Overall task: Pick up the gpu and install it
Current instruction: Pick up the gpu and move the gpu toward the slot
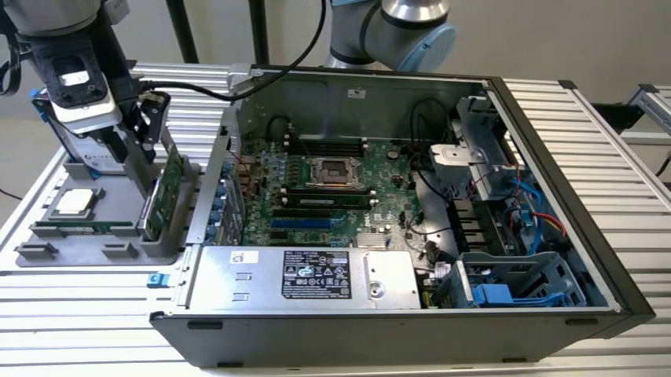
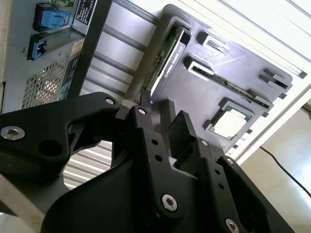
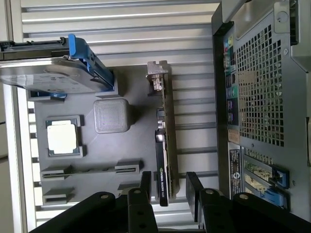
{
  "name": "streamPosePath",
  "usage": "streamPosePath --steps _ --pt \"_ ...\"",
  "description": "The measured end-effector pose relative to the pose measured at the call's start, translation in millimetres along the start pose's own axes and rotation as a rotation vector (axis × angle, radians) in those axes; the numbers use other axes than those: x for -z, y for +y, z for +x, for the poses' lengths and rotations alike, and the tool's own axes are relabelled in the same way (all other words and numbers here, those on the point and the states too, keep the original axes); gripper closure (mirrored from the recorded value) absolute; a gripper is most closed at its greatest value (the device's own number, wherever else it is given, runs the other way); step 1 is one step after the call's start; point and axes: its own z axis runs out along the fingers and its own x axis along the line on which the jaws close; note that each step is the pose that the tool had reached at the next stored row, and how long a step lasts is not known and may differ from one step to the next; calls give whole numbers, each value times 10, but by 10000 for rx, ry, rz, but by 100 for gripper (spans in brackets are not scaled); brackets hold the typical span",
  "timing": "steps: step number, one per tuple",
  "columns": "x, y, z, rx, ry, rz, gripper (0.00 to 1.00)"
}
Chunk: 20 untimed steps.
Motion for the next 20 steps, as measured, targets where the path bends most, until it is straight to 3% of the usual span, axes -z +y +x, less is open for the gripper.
streamPosePath --steps 20 --pt "-64 -2 1 0 0 -2 0"
